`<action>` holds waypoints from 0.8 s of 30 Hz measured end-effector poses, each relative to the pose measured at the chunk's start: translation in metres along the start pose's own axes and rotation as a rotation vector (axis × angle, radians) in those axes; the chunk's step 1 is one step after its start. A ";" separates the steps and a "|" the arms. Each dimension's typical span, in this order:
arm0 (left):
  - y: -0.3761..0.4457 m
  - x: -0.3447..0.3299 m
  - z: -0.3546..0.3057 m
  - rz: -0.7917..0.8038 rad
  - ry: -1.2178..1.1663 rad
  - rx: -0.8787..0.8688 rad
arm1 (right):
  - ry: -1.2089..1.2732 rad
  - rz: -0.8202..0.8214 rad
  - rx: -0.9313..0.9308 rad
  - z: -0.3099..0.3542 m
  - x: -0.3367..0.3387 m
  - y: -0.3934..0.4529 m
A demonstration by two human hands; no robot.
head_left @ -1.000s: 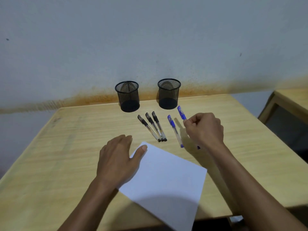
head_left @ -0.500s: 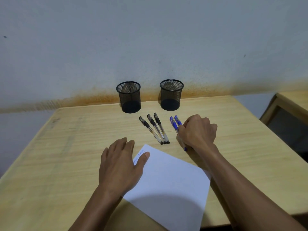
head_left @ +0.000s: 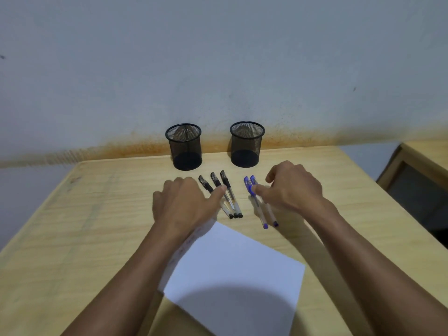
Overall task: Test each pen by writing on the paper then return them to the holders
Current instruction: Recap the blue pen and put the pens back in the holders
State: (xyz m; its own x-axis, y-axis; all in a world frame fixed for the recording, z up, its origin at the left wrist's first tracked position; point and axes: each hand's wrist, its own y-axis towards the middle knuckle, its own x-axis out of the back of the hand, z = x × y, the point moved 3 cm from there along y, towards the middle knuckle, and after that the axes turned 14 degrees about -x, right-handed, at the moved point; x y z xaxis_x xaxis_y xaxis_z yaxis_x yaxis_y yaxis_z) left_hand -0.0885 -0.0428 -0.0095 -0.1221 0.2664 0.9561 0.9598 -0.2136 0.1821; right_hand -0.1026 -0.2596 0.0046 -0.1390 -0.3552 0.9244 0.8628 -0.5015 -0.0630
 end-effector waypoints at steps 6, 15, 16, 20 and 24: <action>0.054 -0.012 -0.035 0.246 0.064 0.057 | -0.298 0.220 0.097 0.031 0.000 0.018; 0.081 -0.031 -0.055 0.298 0.083 -0.009 | -0.480 0.259 0.188 0.050 -0.012 0.034; 0.081 -0.035 -0.055 0.298 0.098 -0.020 | -0.492 0.247 0.206 0.049 -0.015 0.035; 0.074 -0.038 -0.045 0.146 0.041 0.000 | -0.474 0.250 0.233 0.042 -0.020 0.033; 0.072 -0.028 -0.032 -0.093 -0.242 0.071 | -0.317 0.232 0.166 0.030 -0.015 0.029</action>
State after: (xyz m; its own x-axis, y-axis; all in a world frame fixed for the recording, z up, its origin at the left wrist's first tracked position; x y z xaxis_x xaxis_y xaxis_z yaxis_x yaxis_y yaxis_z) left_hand -0.0240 -0.0957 -0.0162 -0.1545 0.5006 0.8518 0.9637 -0.1136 0.2416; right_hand -0.0611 -0.2457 0.0003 0.2020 -0.1706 0.9644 0.9237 -0.2943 -0.2455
